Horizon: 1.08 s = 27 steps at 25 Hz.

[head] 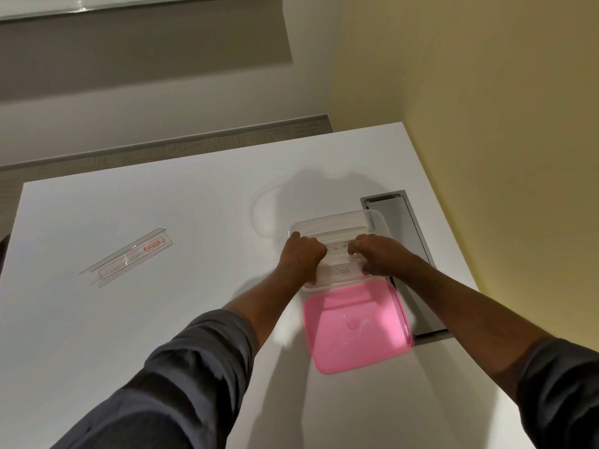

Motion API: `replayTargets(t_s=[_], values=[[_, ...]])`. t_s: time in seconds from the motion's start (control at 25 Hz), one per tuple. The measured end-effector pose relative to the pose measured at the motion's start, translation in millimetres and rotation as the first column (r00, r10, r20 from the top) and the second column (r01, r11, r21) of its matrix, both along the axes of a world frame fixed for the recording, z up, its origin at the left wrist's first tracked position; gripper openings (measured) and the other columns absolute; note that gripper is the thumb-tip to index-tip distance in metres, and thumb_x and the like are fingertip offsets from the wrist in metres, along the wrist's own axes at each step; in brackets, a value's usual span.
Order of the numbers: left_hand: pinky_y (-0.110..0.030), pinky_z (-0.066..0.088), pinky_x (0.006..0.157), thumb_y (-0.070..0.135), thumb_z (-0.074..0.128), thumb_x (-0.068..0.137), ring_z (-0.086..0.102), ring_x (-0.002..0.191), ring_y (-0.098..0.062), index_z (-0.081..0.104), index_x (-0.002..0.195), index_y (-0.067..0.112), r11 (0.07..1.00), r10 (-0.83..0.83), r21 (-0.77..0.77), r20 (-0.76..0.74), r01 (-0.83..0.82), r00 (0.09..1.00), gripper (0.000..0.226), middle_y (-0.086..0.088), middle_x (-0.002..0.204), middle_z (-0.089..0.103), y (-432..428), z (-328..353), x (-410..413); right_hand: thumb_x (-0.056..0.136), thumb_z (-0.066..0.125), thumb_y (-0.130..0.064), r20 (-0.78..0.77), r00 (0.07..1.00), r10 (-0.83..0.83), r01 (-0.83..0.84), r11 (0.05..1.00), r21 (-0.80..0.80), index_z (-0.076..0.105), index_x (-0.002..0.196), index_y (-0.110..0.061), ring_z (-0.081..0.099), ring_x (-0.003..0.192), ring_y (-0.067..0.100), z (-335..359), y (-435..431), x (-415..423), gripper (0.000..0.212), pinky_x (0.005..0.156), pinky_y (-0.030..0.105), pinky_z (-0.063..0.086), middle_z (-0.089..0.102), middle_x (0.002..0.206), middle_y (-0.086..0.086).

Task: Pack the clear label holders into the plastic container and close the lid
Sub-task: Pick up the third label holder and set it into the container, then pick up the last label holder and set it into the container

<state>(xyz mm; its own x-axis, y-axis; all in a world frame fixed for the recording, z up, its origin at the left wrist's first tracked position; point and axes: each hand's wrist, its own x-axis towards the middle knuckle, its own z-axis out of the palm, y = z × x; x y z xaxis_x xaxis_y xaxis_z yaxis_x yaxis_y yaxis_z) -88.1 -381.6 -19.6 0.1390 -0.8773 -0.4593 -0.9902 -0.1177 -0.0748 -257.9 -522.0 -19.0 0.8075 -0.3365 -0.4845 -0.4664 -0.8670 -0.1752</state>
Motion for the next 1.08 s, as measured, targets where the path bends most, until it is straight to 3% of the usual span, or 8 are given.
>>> replayTargets(t_s=[0.12, 0.2, 0.32, 0.44, 0.64, 0.88, 0.96, 1.08], values=[[-0.038, 0.045, 0.099, 0.054, 0.091, 0.073, 0.074, 0.103, -0.027, 0.073, 0.111, 0.019, 0.992, 0.015, -0.122, -0.074, -0.024, 0.997, 0.055, -0.003, 0.108, 0.078, 4.7, 1.3, 3.4, 0.081, 0.086, -0.007, 0.024, 0.999, -0.025, 0.025, 1.000, 0.010, 0.068, 0.135, -0.016, 0.067, 0.120, 0.027, 4.4, 2.7, -1.5, 0.057, 0.095, 0.046, 0.059, 0.069, 0.135, 0.005], [-0.039, 0.046, 0.097, 0.055, 0.080, 0.087, 0.073, 0.103, -0.028, 0.073, 0.115, 0.017, 0.956, 0.070, -0.272, -0.166, -0.114, 0.984, 0.048, -0.004, 0.107, 0.078, 11.8, 6.6, 5.9, 0.079, 0.090, -0.008, 0.072, 0.995, -0.063, 0.061, 0.997, 0.037, 0.069, 0.135, -0.014, 0.068, 0.119, 0.027, 9.3, 4.1, -2.5, 0.060, 0.096, 0.047, 0.059, 0.070, 0.133, 0.006], [-0.042, 0.049, 0.086, 0.042, 0.066, 0.100, 0.072, 0.094, -0.030, 0.075, 0.108, 0.016, 0.798, 0.174, -0.526, -0.269, -0.296, 0.947, 0.028, -0.004, 0.096, 0.078, 29.1, 23.0, 12.8, 0.083, 0.087, -0.010, 0.198, 0.970, -0.140, 0.124, 0.988, 0.087, 0.075, 0.127, -0.012, 0.072, 0.111, 0.027, 21.1, 9.3, 0.1, 0.046, 0.093, 0.048, 0.060, 0.074, 0.125, 0.006], [-0.042, 0.050, 0.076, 0.032, 0.064, 0.102, 0.068, 0.079, -0.029, 0.077, 0.097, 0.017, 0.606, 0.272, -0.646, -0.380, -0.464, 0.884, 0.021, -0.001, 0.080, 0.074, 56.2, 38.6, 33.5, 0.092, 0.078, -0.012, 0.390, 0.900, -0.195, 0.184, 0.981, 0.065, 0.079, 0.110, -0.012, 0.074, 0.092, 0.026, 34.9, 21.0, 11.6, 0.018, 0.082, 0.047, 0.062, 0.078, 0.104, 0.006], [-0.039, 0.052, 0.073, 0.024, 0.063, 0.103, 0.068, 0.081, -0.027, 0.077, 0.099, 0.016, 0.436, 0.419, -0.615, -0.508, -0.657, 0.753, 0.017, -0.001, 0.082, 0.075, 121.6, 54.3, 82.7, 0.093, 0.075, -0.013, 0.561, 0.768, -0.309, 0.267, 0.951, 0.159, 0.079, 0.095, -0.015, 0.070, 0.079, 0.015, 55.3, 65.7, 62.2, 0.006, 0.077, 0.040, 0.061, 0.080, 0.091, -0.002], [-0.036, 0.052, 0.078, 0.023, 0.061, 0.101, 0.071, 0.096, -0.027, 0.076, 0.103, 0.019, 0.252, 0.617, -0.474, -0.593, -0.843, 0.518, 0.016, -0.001, 0.098, 0.077, 220.1, 45.1, 148.1, 0.094, 0.073, -0.019, 0.505, 0.794, -0.337, 0.204, 0.932, 0.300, 0.081, 0.097, -0.018, 0.074, 0.084, 0.013, 61.3, 146.3, 155.9, 0.008, 0.083, 0.037, 0.062, 0.081, 0.092, -0.007], [-0.035, 0.053, 0.084, 0.021, 0.061, 0.100, 0.071, 0.104, -0.028, 0.078, 0.105, 0.018, 0.153, 0.671, -0.422, -0.619, -0.894, 0.407, 0.017, -0.002, 0.105, 0.080, 254.0, 40.1, 171.4, 0.094, 0.074, -0.020, 0.473, 0.811, -0.344, 0.190, 0.920, 0.344, 0.081, 0.098, -0.016, 0.075, 0.086, 0.014, 58.4, 173.4, 188.2, 0.009, 0.084, 0.038, 0.062, 0.081, 0.093, -0.006], [-0.029, 0.054, 0.091, 0.017, 0.059, 0.098, 0.073, 0.108, -0.032, 0.079, 0.101, 0.012, -0.083, 0.692, -0.251, -0.711, -0.965, 0.125, 0.021, -0.008, 0.110, 0.082, 299.9, 29.5, 206.5, 0.094, 0.075, -0.019, 0.413, 0.830, -0.376, 0.198, 0.890, 0.411, 0.080, 0.105, -0.015, 0.075, 0.092, 0.016, 50.7, 207.2, 231.2, 0.014, 0.088, 0.037, 0.062, 0.081, 0.097, -0.003]])
